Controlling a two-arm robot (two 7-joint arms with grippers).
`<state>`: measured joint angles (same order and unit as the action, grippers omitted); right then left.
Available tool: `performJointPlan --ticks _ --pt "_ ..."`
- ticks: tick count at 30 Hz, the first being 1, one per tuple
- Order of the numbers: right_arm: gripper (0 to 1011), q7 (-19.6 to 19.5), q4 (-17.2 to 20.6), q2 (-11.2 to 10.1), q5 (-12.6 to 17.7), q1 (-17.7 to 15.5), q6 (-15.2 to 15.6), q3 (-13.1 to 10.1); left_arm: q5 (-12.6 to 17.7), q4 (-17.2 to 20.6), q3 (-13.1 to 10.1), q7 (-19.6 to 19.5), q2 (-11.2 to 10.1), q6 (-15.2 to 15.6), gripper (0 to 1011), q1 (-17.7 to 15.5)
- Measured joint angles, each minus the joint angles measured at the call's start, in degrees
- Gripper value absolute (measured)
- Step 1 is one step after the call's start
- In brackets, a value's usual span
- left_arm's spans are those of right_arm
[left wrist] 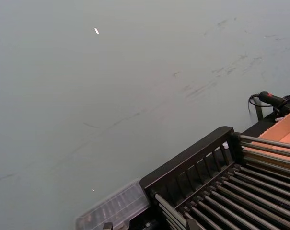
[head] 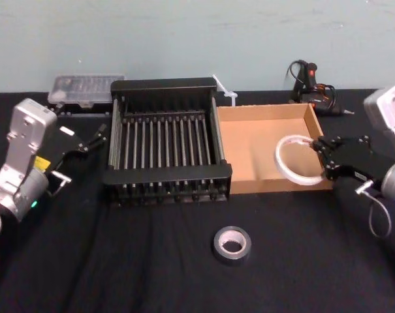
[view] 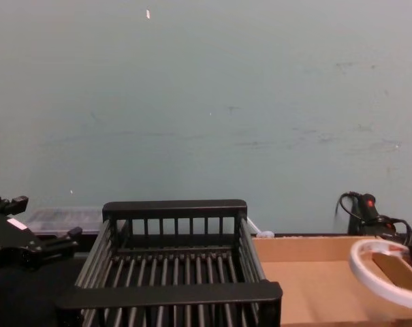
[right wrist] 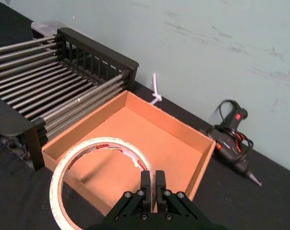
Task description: Pick up the white tape and place it into the black box , Pick up the silver tape and place it into the brown box.
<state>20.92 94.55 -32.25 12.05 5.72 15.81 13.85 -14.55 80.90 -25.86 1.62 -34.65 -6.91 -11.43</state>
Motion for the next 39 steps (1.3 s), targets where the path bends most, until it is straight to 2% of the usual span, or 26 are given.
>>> performJointPlan --ticks 17,28,39 --pt "69 2.91 -5.15 4.45 -3.17 9.36 -1.0 5.12 0.0 0.0 0.0 0.0 0.0 0.0 1002 0.0" --pt "69 4.51 -7.9 6.77 -4.09 13.7 -1.41 8.23 0.0 0.0 0.0 0.0 0.0 0.0 1001 0.0" --pt "69 5.79 -12.73 9.47 -5.4 18.31 -1.77 11.79 0.0 0.0 0.0 0.0 0.0 0.0 1001 0.0"
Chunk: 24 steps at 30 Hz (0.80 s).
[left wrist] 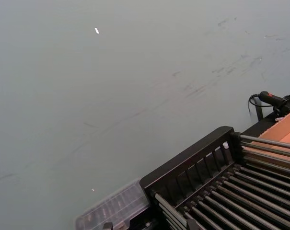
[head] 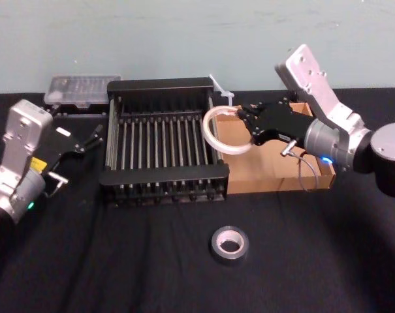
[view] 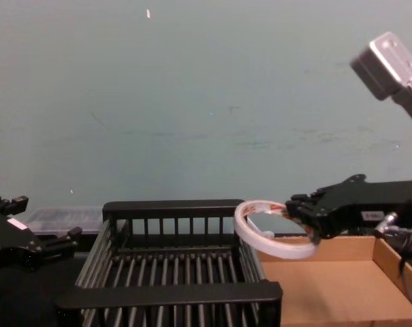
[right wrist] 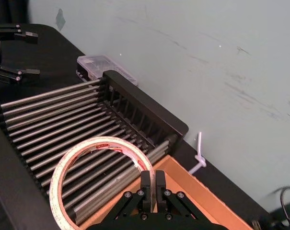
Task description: Pick up the white tape and place it into the black box , Pick up the silver tape and place it into the brown box.
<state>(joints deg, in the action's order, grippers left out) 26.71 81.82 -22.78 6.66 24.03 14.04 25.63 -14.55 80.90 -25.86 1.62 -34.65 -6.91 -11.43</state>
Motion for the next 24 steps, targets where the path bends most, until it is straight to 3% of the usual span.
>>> performJointPlan --ticks 24 --pt "69 1.3 -9.92 6.39 -2.02 7.26 -2.31 4.88 0.0 0.0 0.0 0.0 0.0 0.0 1001 0.0"
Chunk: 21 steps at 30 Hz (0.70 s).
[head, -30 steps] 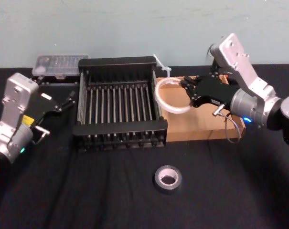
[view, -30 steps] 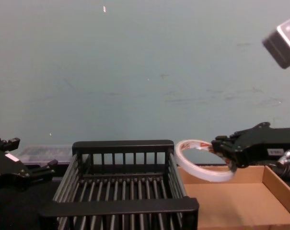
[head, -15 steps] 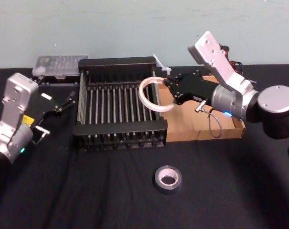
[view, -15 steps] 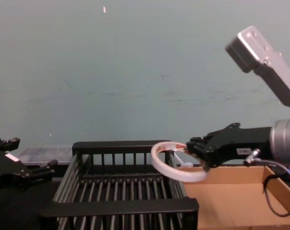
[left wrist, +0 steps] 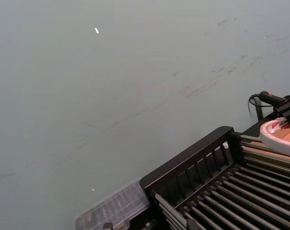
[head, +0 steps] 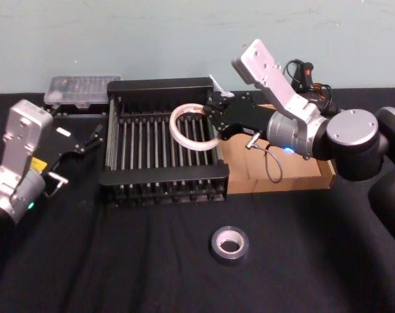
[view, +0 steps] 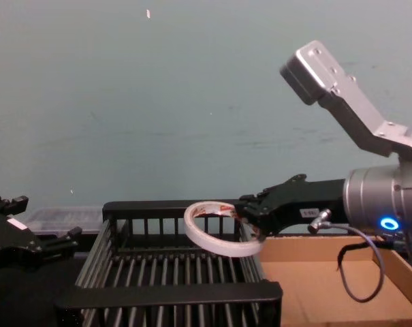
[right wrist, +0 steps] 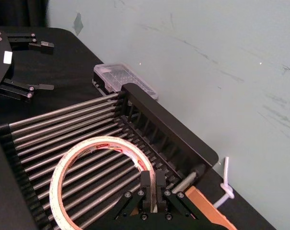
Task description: Pick up the white tape and place it into the black box , Pick up the silver tape and place it into the brown box.
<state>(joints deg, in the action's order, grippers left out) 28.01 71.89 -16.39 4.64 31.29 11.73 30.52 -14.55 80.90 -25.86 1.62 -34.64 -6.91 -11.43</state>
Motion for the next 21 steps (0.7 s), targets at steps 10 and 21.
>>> performJointPlan --ticks 10,21 --pt "69 -0.03 -1.03 0.68 -0.21 0.65 -0.19 0.31 0.0 0.0 0.0 0.0 0.0 0.0 1001 0.0" --pt "185 -0.09 -0.82 0.58 -0.2 0.52 -0.19 0.26 0.0 0.0 0.0 0.0 0.0 0.0 1002 0.0"
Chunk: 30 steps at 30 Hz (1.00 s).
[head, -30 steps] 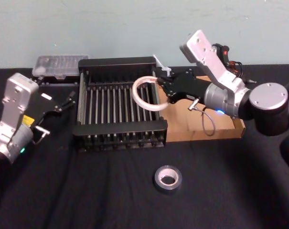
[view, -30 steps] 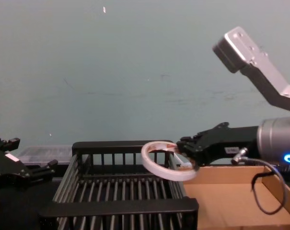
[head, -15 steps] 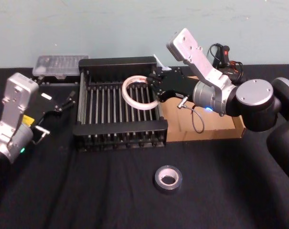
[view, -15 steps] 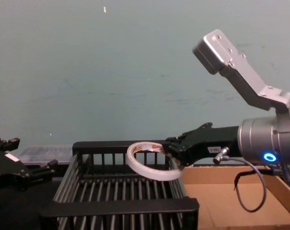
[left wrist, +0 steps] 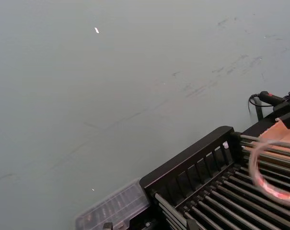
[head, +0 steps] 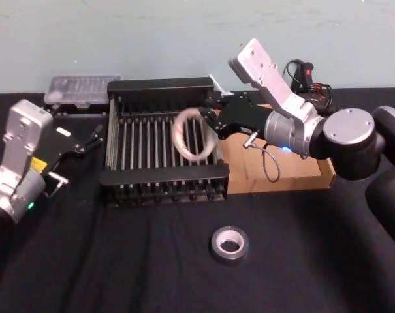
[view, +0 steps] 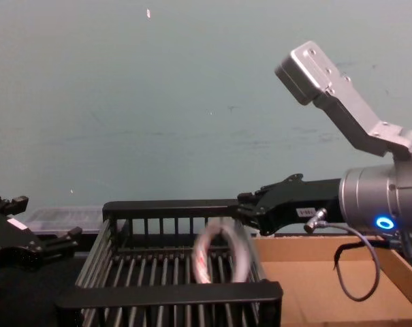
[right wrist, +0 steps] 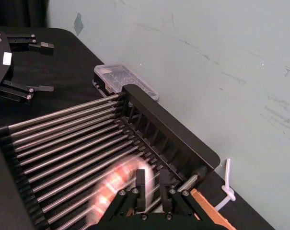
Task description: Pick up the white tape and place it into the black box , Pick up the silver tape and place it into the brown box.
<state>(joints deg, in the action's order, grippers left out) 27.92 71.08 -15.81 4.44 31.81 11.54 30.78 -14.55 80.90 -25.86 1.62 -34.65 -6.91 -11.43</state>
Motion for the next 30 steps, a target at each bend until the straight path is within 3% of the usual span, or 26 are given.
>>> performJointPlan --ticks 5,6,11,15,19,22,28,30 --pt "292 -0.02 0.04 -0.02 0.01 -0.02 0.0 -0.03 0.0 0.0 0.0 0.0 0.0 0.0 1001 0.0" --pt "357 -0.02 0.05 -0.03 0.01 -0.03 0.0 -0.03 0.0 0.0 0.0 0.0 0.0 0.0 1001 0.0" --pt "488 -0.02 0.08 -0.05 0.03 -0.05 0.02 -0.05 0.0 0.0 0.0 0.0 0.0 0.0 1001 0.0" --pt "657 -0.02 0.11 -0.07 0.05 -0.07 0.03 -0.05 0.0 0.0 0.0 0.0 0.0 0.0 1001 0.0" --pt "735 -0.02 0.13 -0.09 0.08 -0.09 0.05 -0.05 0.0 0.0 0.0 0.0 0.0 0.0 1001 0.0" --pt "864 -0.01 0.13 -0.09 0.09 -0.1 0.06 -0.05 0.0 0.0 0.0 0.0 0.0 0.0 1001 0.0" --pt "1002 -0.01 0.13 -0.09 0.1 -0.1 0.1 -0.05 0.0 0.0 0.0 0.0 0.0 0.0 1001 0.0" --pt "1002 -0.01 0.13 -0.09 0.1 -0.1 0.1 -0.04 0.0 0.0 0.0 0.0 0.0 0.0 1001 0.0"
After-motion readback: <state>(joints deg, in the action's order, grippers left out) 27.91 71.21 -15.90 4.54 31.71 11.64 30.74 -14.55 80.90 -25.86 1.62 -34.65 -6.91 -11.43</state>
